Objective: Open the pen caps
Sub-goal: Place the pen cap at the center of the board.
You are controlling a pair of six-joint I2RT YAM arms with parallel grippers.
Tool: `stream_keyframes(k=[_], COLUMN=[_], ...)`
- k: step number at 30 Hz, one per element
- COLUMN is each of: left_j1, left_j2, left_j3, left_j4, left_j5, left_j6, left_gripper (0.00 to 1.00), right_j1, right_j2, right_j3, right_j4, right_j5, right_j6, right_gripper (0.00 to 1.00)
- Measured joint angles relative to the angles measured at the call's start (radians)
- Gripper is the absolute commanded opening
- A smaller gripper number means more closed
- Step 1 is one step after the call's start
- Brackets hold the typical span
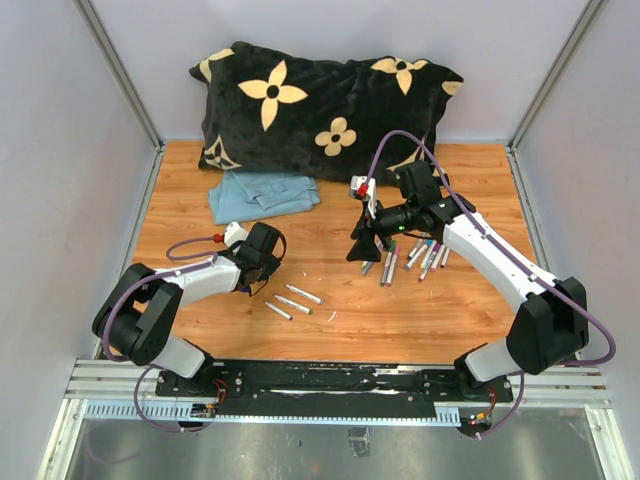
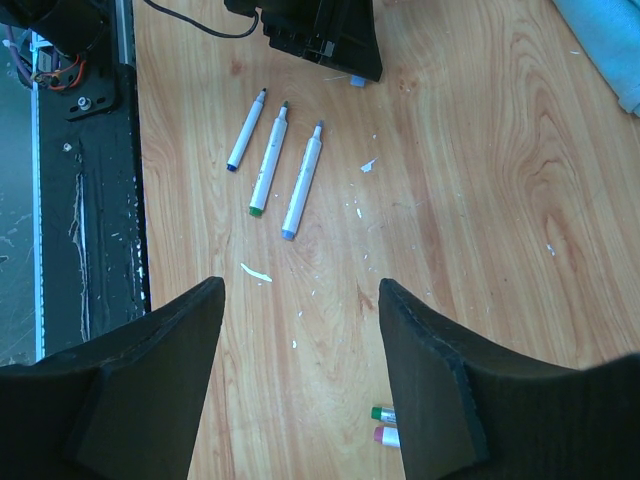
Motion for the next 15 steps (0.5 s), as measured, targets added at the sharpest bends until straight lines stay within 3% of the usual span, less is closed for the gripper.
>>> stream_keyframes(k=[15], left_j1=[-0.001], left_j2=[-0.050], left_j3=[-0.006], left_j4=[-0.072], left_j5=[-0.016], left_j6=[-0.002], left_gripper=[0.31], right_j1=[0.000], right_j2=[0.000], right_j3=[0.000], right_j4=[0.000], right_j5=[-0.013], right_j6=[0.005], right_gripper=[0.67])
